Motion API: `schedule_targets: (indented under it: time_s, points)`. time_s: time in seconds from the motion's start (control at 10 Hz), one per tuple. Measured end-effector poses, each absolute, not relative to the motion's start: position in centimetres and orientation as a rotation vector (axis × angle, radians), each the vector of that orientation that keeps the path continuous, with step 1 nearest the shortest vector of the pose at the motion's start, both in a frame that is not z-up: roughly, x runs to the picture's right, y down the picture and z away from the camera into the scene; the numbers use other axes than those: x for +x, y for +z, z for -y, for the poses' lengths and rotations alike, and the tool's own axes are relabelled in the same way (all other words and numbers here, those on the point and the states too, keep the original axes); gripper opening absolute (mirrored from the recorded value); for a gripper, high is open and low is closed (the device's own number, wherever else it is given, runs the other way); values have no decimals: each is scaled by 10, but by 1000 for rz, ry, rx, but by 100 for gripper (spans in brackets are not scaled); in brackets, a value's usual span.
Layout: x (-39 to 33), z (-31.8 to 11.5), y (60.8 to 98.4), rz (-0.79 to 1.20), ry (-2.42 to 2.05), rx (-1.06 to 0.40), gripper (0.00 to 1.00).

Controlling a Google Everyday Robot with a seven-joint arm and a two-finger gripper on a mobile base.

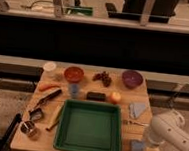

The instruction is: Wipe table surface with sponge

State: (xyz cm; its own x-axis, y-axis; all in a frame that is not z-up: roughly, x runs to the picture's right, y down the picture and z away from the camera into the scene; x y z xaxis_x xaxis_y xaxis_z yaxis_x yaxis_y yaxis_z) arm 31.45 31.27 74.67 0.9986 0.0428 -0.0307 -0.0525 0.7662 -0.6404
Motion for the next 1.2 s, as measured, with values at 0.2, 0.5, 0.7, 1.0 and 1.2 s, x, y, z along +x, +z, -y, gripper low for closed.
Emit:
schedule_targets:
  time_s: [0.2,0.5,0.7,1.0,1.2]
  points:
    - [322,-316,744,-28,65,-700,4]
    - [353,-318,750,-64,106,-713,4]
    - [359,-308,758,-70,119,-710,4]
    - [356,-291,767,-68,121,-696,4]
    - [343,-283,775,-55,106,-695,4]
